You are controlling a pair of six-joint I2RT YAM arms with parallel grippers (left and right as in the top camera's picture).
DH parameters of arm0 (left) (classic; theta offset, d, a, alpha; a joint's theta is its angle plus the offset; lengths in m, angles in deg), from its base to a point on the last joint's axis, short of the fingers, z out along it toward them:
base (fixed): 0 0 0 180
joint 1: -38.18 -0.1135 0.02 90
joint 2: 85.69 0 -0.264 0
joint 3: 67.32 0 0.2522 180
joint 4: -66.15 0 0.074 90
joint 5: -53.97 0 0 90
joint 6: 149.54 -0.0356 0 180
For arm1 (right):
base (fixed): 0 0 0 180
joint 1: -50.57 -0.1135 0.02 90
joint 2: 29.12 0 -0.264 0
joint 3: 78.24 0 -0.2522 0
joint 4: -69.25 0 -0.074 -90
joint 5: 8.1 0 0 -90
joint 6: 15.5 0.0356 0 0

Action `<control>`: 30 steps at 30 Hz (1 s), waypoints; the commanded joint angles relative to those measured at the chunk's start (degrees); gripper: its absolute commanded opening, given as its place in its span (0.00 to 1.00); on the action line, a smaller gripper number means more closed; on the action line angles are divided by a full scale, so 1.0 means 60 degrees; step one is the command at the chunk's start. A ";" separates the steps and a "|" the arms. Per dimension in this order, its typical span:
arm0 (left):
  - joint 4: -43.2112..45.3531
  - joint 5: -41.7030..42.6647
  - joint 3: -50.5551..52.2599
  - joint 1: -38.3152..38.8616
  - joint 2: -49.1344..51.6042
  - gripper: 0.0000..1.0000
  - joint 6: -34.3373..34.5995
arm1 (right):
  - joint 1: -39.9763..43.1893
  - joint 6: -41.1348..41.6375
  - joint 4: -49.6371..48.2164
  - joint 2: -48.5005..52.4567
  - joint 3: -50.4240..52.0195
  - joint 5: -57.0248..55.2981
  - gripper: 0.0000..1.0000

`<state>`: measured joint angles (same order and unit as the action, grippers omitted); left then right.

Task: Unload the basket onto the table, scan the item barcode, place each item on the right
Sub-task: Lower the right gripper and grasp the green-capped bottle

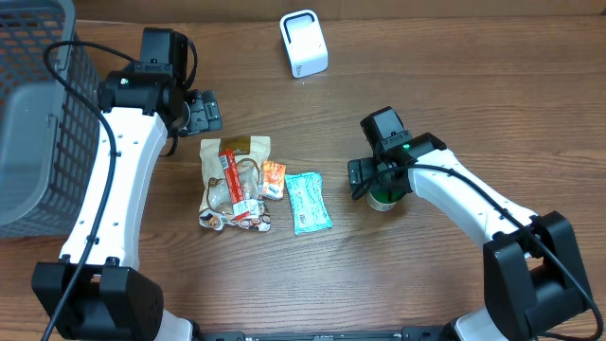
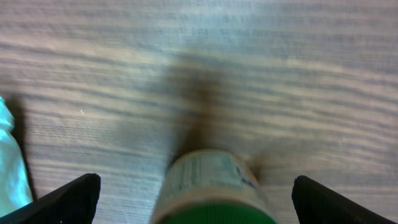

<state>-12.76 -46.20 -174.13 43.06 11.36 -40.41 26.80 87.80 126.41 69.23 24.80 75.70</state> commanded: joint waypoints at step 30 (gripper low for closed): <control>0.0000 -0.0120 -0.0131 0.0066 -0.0131 1.00 0.0098 | 0.0102 0.0066 0.1399 0.0018 0.0033 0.0306 0.84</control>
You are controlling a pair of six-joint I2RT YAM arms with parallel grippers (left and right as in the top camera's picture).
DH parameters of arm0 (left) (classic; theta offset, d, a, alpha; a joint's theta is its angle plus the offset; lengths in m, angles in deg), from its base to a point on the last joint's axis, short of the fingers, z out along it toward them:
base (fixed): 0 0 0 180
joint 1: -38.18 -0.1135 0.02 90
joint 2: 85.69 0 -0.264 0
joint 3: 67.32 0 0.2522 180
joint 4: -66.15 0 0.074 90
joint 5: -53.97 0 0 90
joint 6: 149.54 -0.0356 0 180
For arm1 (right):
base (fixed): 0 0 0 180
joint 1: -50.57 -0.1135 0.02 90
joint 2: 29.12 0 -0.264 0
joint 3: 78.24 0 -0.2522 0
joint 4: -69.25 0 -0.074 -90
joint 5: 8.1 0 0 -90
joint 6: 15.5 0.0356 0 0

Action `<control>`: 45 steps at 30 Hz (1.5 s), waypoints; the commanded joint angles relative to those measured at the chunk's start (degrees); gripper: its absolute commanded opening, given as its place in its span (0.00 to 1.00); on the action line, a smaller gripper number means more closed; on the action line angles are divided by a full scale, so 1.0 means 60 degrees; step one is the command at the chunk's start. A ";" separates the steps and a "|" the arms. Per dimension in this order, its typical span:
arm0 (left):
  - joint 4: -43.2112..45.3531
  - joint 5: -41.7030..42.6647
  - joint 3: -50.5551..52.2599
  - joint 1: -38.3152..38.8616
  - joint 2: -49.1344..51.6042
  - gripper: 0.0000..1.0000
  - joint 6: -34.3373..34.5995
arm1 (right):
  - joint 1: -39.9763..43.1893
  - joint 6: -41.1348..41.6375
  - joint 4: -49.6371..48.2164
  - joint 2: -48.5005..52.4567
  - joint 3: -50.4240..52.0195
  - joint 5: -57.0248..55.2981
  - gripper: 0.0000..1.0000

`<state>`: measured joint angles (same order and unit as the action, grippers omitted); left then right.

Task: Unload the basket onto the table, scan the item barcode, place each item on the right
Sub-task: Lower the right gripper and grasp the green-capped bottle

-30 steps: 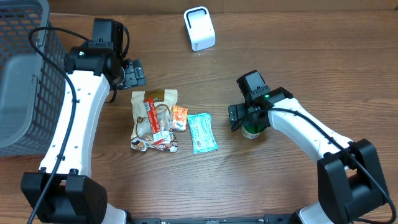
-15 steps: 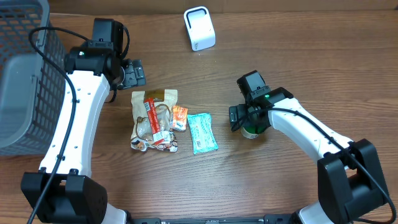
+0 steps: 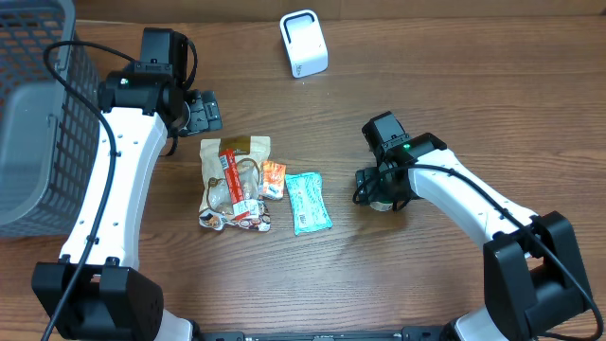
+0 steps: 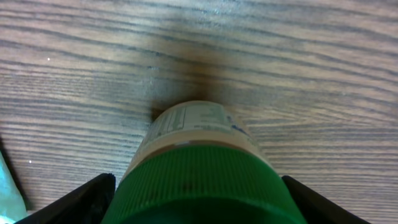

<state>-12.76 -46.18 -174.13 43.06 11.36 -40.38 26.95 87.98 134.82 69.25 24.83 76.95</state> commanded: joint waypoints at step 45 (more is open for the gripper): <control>0.0000 -0.0124 -0.0131 0.0066 -0.0131 1.00 0.0095 | 0.0076 -0.0007 -0.0787 0.0025 0.0517 0.0087 0.75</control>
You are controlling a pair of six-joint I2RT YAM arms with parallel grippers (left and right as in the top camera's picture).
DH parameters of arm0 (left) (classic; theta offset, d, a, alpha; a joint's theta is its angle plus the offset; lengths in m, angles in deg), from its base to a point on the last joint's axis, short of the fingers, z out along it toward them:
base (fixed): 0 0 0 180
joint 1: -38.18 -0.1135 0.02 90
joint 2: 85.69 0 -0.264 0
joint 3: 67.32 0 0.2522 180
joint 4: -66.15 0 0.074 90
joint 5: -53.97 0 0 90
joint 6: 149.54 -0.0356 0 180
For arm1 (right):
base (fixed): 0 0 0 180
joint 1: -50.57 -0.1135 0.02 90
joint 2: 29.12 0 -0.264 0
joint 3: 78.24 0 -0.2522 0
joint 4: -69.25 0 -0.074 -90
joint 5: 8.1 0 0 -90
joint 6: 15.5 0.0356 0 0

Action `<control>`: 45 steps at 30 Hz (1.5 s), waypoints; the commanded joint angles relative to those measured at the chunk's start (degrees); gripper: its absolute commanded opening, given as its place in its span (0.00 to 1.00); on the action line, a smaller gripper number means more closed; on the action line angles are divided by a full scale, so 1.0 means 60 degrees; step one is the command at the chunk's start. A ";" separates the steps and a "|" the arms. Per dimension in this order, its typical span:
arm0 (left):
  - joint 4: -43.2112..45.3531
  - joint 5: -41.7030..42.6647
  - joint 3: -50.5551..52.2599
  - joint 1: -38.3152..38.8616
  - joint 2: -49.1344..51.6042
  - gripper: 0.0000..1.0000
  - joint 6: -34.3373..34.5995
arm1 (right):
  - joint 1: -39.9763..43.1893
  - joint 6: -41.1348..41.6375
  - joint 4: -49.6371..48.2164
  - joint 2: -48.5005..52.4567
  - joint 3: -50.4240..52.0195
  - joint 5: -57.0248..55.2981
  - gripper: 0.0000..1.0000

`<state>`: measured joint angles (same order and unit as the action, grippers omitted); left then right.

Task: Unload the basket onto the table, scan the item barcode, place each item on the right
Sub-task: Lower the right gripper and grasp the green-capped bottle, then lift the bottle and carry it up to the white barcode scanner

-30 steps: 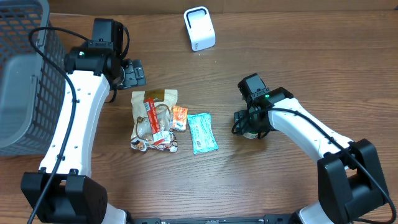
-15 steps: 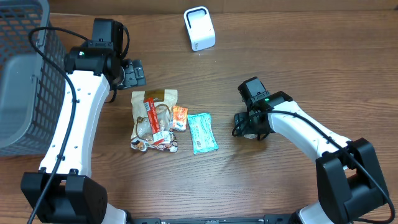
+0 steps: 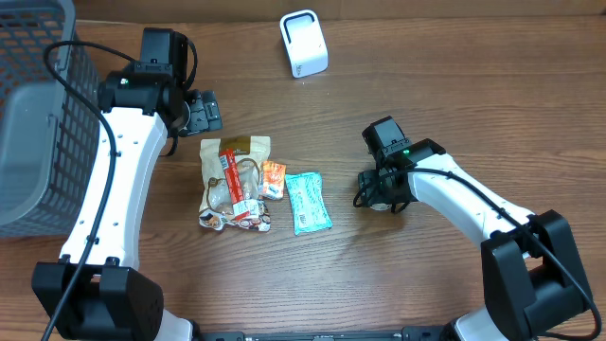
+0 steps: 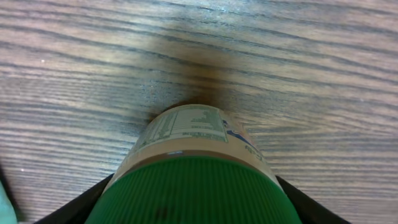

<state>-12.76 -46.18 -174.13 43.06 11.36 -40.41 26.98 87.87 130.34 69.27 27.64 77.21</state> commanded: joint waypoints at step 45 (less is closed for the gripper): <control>0.0004 -0.0124 -0.0131 0.0066 -0.0131 1.00 0.0098 | 0.0073 -0.0280 0.2248 0.0146 -0.3683 -0.0117 0.39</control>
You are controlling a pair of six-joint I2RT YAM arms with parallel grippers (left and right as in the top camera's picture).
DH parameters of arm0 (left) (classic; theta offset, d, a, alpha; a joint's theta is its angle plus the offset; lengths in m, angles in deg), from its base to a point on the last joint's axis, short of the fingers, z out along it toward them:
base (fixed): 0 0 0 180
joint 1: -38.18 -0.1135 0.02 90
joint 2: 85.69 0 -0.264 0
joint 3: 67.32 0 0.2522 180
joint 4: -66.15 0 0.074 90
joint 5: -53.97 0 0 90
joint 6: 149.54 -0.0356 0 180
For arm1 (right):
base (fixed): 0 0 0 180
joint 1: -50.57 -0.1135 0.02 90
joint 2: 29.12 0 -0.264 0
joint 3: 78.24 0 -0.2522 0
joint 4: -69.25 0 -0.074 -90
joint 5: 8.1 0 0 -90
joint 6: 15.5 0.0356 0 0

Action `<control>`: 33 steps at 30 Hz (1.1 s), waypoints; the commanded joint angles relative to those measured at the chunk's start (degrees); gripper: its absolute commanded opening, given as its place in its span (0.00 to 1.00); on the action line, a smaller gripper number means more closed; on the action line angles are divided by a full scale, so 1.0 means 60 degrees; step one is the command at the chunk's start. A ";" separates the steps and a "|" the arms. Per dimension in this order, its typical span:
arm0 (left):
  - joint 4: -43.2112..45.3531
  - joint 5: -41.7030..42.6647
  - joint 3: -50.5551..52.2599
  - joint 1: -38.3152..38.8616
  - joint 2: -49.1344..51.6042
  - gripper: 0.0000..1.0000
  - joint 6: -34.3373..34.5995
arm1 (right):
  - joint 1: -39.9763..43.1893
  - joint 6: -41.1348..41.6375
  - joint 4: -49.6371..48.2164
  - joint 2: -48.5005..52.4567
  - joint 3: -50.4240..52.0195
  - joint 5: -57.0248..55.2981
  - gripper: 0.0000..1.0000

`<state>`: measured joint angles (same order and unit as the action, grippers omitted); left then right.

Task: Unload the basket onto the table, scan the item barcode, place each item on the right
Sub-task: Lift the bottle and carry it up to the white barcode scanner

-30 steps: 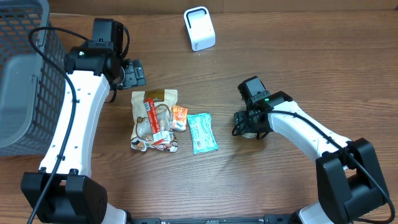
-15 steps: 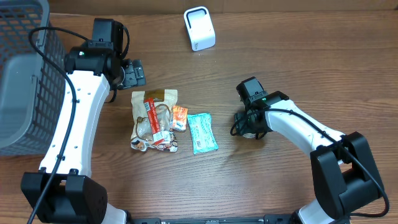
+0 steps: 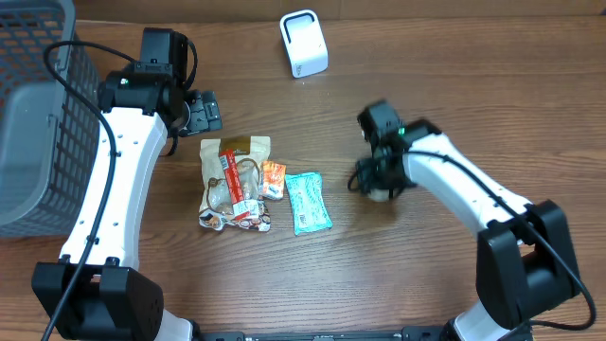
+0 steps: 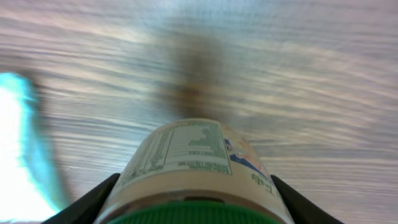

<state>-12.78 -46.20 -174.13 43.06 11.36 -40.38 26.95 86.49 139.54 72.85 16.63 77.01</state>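
A bottle (image 4: 193,155) with a green cap and a pale printed label sits between the fingers of my right gripper (image 4: 194,202), which is shut on it just below the cap. Its label's nutrition panel faces the camera. The wood behind it is blurred by motion, and the bottle's shadow lies on it beyond the bottle. Overhead, the right gripper (image 3: 377,180) covers most of the bottle (image 3: 381,195), right of the middle of the table. The white scanner (image 3: 303,43) stands at the far edge. My left gripper (image 3: 201,112) rests at the far left, away from both.
A pile of snack packs (image 3: 235,185), a small orange packet (image 3: 273,178) and a teal packet (image 3: 308,202) lie mid-table, left of the bottle. The teal packet (image 4: 18,143) shows at the wrist view's left edge. A grey mesh basket (image 3: 38,114) fills the far left.
My right gripper, still shut on the bottle, has moved a little toward the far side and turned. The teal packet has come into the wrist view. The left arm has not moved.
My right gripper stood open around the upright bottle on the table. A second later it was lower, with the cap filling the gap between its fingers. Then it was shut on the bottle. Now it holds the bottle a little farther back.
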 commanded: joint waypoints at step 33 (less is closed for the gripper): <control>0.0004 -0.0124 -0.0131 0.0066 -0.0131 1.00 0.0095 | 0.0084 -0.1333 -0.3989 0.3038 -0.7355 0.0335 0.04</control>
<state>-12.78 -46.18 -174.13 43.06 11.36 -40.38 26.95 79.85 120.29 88.26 -27.15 78.94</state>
